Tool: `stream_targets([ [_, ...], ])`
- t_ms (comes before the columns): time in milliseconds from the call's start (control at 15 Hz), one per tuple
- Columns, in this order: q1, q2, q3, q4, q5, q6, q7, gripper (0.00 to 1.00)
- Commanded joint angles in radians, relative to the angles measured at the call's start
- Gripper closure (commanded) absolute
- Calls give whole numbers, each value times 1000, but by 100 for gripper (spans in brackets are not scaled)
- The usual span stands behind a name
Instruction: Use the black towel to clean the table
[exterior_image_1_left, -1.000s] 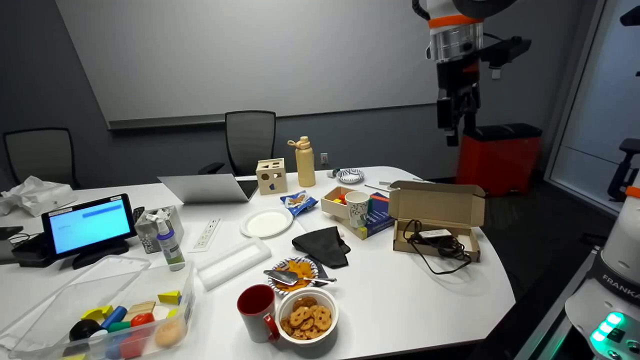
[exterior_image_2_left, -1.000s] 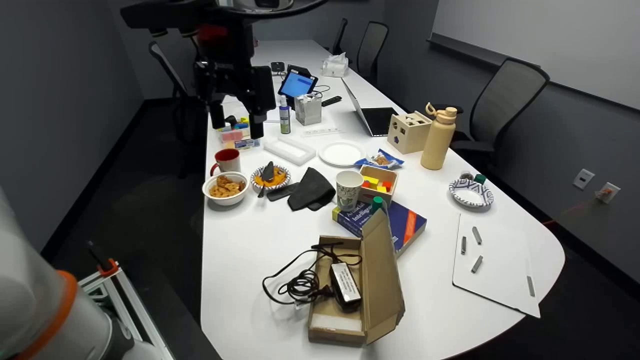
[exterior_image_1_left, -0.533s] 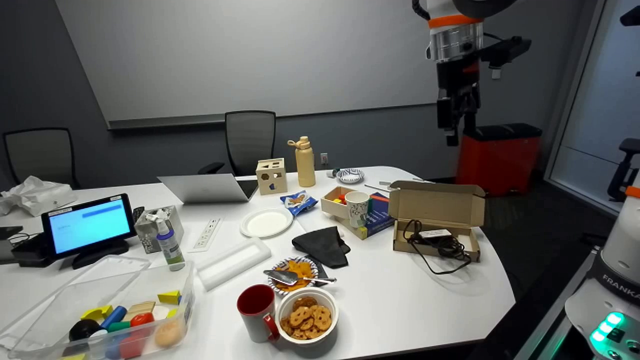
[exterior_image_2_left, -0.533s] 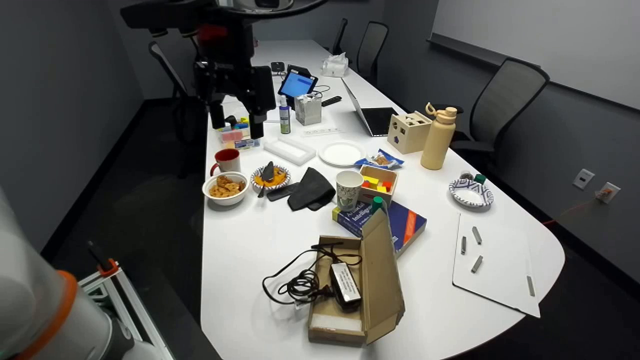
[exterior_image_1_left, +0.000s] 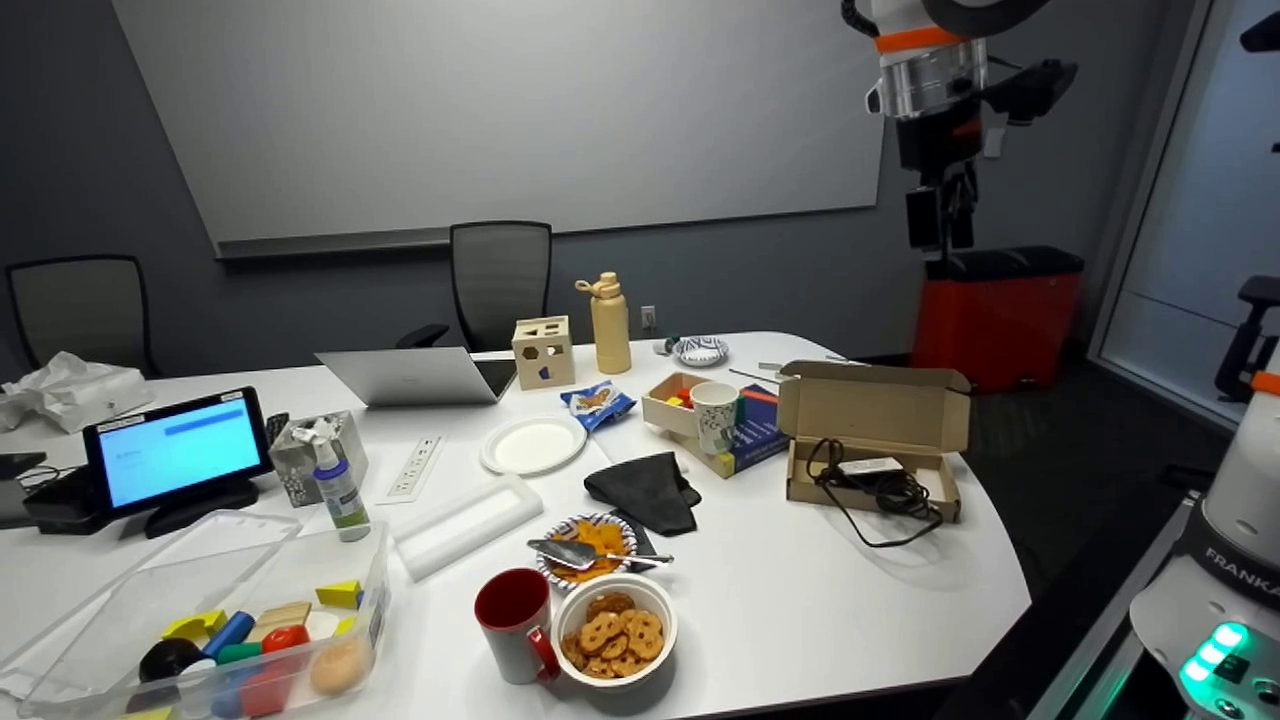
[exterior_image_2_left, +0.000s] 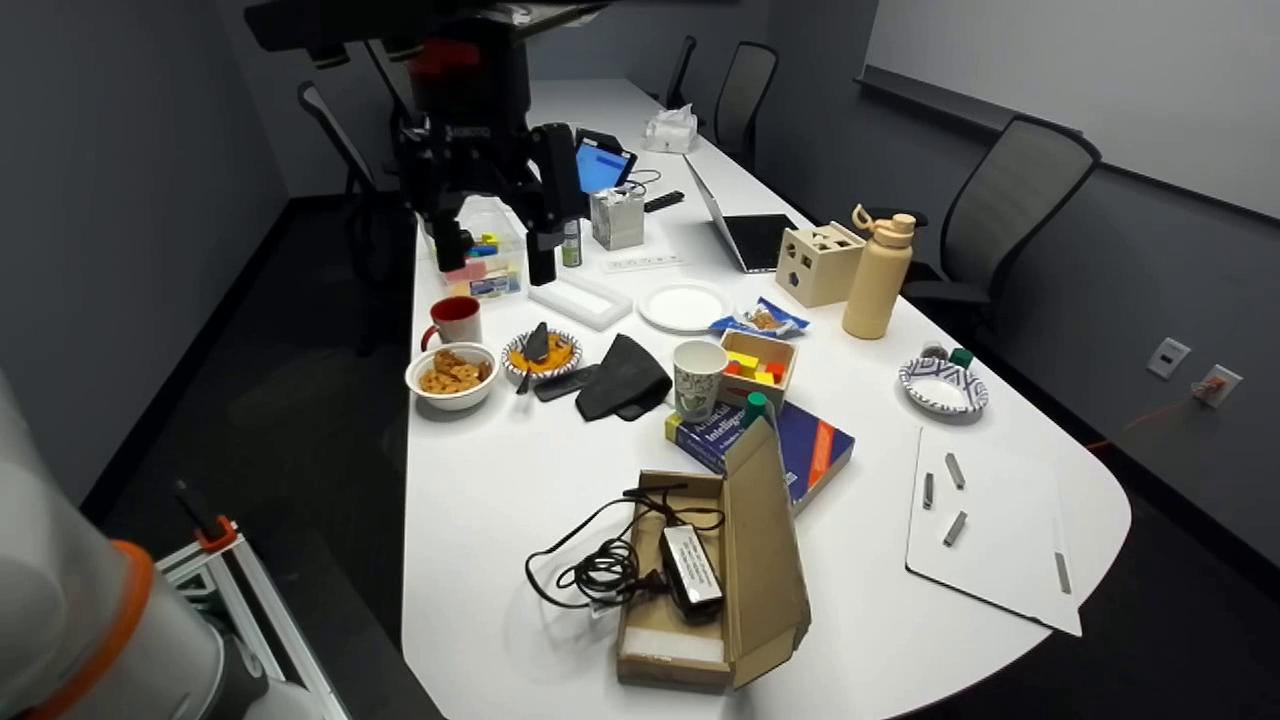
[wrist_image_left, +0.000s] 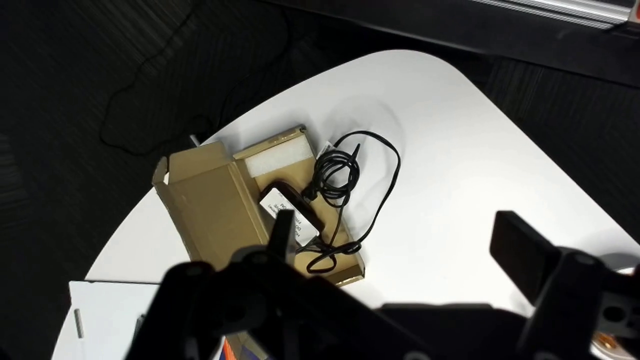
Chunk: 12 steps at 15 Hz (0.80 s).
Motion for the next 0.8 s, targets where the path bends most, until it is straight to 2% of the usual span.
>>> stream_targets([
  [0, 11, 1, -8, 2, -5, -3, 6, 0],
  [200, 18, 26, -21, 3, -10, 31, -24, 0],
  [333, 37, 138, -30, 38, -20, 149, -83, 0],
  [400, 48, 161, -22, 53, -5, 167, -92, 0],
  [467, 61, 239, -26, 61, 1, 261, -125, 0],
  [733, 104, 474, -14, 119, 36, 487, -212, 0],
])
